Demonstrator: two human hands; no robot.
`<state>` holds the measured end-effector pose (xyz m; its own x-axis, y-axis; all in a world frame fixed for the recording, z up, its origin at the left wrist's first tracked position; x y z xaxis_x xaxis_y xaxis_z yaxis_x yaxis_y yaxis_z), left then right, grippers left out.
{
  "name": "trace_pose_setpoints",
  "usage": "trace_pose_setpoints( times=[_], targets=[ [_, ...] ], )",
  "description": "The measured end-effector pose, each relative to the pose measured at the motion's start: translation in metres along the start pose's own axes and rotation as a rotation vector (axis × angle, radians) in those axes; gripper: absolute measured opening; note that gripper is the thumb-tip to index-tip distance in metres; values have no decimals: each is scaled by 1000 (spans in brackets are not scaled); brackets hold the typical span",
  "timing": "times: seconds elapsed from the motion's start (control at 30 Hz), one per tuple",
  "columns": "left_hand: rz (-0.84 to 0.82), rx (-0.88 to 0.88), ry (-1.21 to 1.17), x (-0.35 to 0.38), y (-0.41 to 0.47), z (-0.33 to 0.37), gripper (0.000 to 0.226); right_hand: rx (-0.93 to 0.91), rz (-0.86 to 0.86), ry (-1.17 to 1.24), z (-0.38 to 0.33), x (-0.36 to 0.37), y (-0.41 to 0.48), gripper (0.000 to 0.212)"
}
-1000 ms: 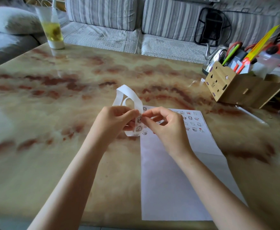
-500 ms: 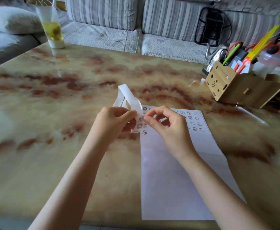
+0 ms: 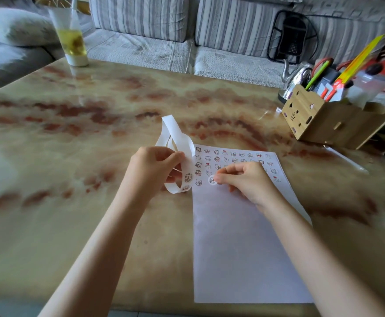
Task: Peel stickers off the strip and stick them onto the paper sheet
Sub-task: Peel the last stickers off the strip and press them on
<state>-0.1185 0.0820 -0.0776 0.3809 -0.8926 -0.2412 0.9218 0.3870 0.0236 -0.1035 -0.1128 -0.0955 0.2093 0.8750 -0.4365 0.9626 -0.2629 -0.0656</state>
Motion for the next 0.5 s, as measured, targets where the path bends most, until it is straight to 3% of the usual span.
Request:
trace_pose_setpoints(
  times=[0.5],
  targets=[
    [5,4,-2,0,1,-2,18,-35,52,0,9,9,1,9]
  ],
)
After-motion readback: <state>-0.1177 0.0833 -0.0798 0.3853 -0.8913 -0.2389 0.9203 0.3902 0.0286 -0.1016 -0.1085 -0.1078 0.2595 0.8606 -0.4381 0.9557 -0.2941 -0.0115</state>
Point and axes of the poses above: each hand's wrist, its own y-axis towards the middle knuckle, its own x-axis out of the palm, z = x × y, the point moved 1 cm from there along y, towards the middle knuckle, and after that the axes turned 15 degrees about z, right-handed, at the moved point
